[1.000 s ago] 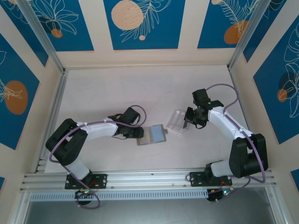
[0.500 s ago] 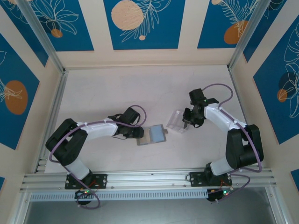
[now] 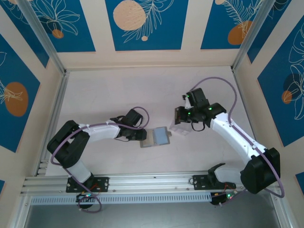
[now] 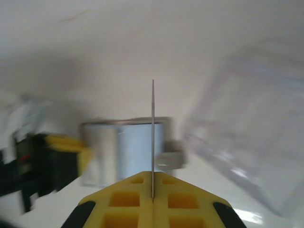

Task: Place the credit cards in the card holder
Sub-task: Pick up the credit card from the storage box, then insert the credit card into the card slot.

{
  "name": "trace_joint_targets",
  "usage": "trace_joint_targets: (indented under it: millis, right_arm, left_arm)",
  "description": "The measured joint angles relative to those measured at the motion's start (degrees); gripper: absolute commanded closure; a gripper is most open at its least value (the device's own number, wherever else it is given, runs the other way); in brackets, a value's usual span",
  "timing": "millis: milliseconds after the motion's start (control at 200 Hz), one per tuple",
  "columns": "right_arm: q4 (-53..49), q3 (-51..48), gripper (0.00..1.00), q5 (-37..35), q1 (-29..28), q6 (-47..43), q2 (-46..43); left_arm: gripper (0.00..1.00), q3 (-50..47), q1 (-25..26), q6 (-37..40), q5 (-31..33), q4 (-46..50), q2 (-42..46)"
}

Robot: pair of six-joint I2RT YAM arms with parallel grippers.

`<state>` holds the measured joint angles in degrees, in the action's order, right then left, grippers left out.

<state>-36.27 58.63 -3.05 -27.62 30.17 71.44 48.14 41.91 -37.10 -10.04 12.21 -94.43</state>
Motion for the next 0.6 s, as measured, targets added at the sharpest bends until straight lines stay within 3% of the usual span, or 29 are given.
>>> trace_joint_targets:
  millis: [130,280,600]
  right_arm:
    - [9.88,-3.91,1.00,5.99,-6.23,-0.11,2.54]
    - [21.44,-10.19,1.00,10.99,-8.28,1.09,7.32]
    - [37.13,-16.44,1.00,11.96,-10.21,3.10,14.21]
  left_arm:
    - [0.76,0.00,0.00,0.02,0.00,-0.04,-0.02]
    - [0.76,0.02,0.00,0.15,0.00,0.00,-0.04]
    - [0.78,0.02,0.00,0.17,0.02,0.00,-0.04]
